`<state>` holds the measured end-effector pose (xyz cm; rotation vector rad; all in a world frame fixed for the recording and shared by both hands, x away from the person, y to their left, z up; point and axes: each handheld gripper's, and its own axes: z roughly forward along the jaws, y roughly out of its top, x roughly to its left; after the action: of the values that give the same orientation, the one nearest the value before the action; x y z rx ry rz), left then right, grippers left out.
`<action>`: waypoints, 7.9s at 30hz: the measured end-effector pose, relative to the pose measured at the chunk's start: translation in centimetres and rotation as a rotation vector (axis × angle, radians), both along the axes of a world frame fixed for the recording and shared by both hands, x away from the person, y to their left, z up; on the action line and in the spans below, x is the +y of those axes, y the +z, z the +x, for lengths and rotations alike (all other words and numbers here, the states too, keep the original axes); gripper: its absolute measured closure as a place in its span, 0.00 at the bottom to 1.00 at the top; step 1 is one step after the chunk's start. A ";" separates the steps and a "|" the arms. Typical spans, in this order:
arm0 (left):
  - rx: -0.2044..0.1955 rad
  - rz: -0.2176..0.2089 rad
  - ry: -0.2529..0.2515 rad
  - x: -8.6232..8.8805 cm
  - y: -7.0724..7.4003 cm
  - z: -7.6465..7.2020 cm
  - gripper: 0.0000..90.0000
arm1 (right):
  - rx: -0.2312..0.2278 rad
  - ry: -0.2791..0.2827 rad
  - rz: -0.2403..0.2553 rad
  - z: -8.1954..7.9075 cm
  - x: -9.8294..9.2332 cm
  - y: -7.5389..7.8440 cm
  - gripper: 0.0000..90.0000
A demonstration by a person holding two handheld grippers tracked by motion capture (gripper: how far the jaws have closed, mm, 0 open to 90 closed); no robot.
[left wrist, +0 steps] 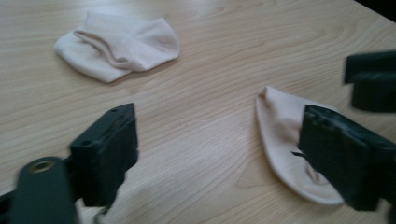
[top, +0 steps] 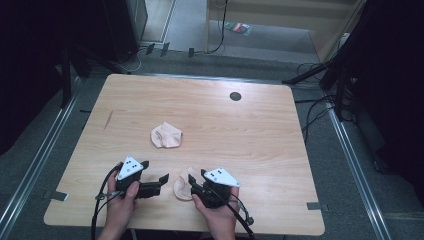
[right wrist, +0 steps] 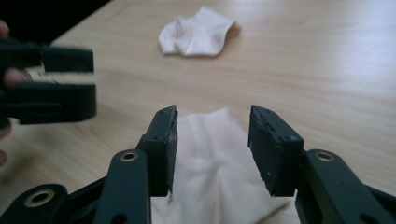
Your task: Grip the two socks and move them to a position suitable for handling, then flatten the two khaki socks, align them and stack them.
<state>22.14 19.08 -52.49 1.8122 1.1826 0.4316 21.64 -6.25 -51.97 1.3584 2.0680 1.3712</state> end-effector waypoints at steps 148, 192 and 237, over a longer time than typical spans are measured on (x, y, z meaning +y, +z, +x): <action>-0.040 -0.041 0.189 5.6 -2.5 5.0 0.66 | -0.036 0.178 -0.088 8.7 5.2 1.5 0.74; 0.029 -0.117 0.198 6.3 -2.8 5.3 0.63 | 0.255 -0.083 0.144 16.0 1.4 1.5 0.96; 0.065 0.062 0.238 2.4 -2.4 12.8 0.69 | 0.125 -0.014 -0.184 17.8 0.6 -2.4 0.65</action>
<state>34.97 21.48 -54.91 1.7553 1.4521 0.5543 39.46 -5.69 -54.38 1.4084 2.1984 1.0847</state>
